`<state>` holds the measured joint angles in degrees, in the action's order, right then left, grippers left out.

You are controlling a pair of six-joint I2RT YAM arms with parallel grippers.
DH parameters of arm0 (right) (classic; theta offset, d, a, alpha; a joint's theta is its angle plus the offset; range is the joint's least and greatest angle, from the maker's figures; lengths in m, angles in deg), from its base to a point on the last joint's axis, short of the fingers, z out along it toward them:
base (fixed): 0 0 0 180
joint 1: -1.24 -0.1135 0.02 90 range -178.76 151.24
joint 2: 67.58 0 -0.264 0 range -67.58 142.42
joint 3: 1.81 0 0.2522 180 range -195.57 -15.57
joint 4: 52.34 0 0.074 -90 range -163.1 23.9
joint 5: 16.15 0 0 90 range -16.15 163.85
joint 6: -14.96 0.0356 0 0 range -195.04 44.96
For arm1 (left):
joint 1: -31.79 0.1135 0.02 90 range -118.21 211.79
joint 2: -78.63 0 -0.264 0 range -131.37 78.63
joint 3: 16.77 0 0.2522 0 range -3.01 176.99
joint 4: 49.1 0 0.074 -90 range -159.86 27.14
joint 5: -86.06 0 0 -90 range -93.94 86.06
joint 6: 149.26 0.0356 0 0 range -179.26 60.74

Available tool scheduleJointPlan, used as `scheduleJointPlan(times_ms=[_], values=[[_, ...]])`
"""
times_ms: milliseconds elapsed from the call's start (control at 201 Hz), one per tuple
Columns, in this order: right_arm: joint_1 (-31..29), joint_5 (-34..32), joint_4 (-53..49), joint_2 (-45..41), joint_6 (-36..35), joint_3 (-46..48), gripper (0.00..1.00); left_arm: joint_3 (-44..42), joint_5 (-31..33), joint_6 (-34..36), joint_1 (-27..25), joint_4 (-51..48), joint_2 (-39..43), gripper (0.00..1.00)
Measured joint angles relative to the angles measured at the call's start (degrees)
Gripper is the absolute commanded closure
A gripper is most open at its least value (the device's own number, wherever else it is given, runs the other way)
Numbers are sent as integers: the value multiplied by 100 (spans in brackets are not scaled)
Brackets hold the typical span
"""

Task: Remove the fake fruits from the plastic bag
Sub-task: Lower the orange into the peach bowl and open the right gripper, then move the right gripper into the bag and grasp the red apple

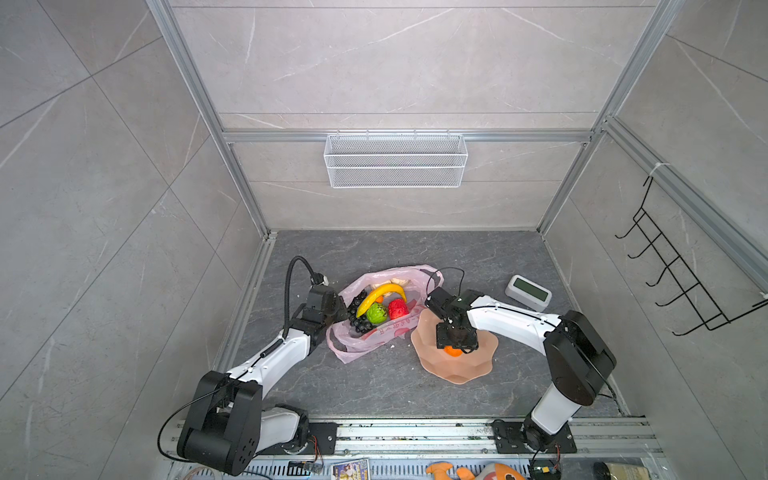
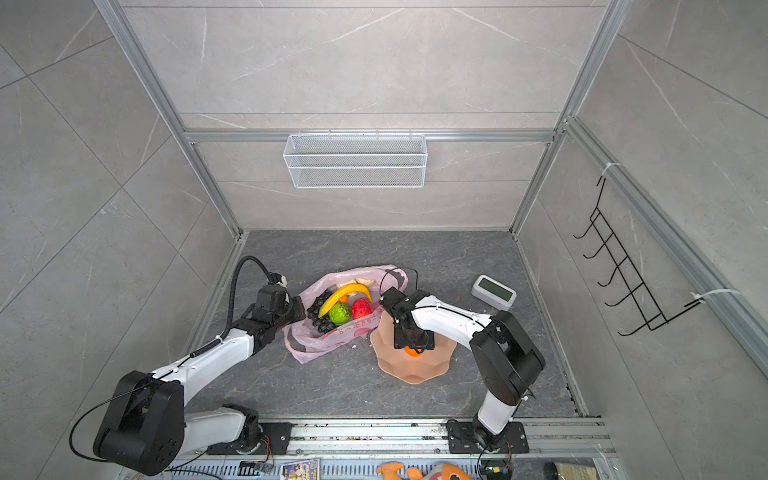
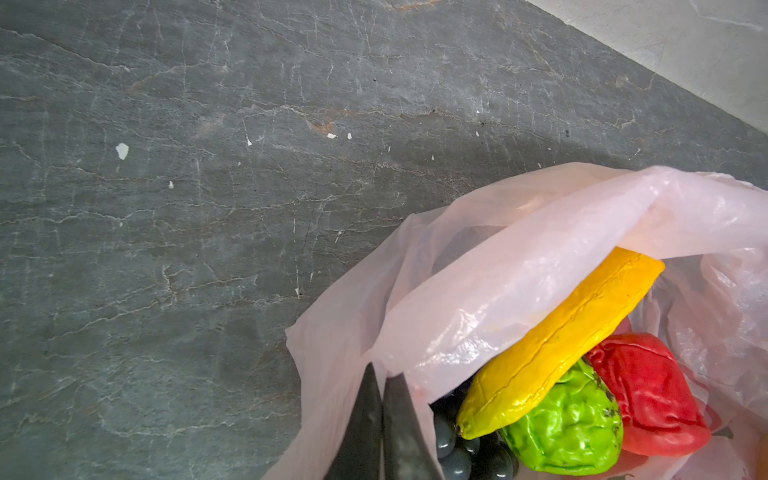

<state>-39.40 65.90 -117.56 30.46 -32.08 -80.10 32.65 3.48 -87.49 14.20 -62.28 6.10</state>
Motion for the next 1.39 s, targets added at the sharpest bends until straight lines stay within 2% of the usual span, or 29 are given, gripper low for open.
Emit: scheduleJointPlan(times_ms=[264, 468, 747, 991, 1190, 1394], values=[[-2, -227, -643, -35, -9, -820, 23, -39, -31, 0, 0, 87, 74, 100], [-15, 57, -896, 138, -144, -2221, 23, -66, -28, 0, 0, 120, 109, 100], [-22, 787, -1231, 1969, -588, -4802, 24, -114, -22, 20, 0, 122, 175, 100], [-22, 1128, -1928, 3521, -863, -6533, 24, -114, -24, 22, 0, 122, 175, 100], [-11, 1272, -2376, 4264, -960, -7434, 25, -114, -24, 22, 0, 122, 175, 100], [81, 1394, -2693, 4732, -1060, -7838, 26, -114, -24, 22, 0, 122, 175, 100]])
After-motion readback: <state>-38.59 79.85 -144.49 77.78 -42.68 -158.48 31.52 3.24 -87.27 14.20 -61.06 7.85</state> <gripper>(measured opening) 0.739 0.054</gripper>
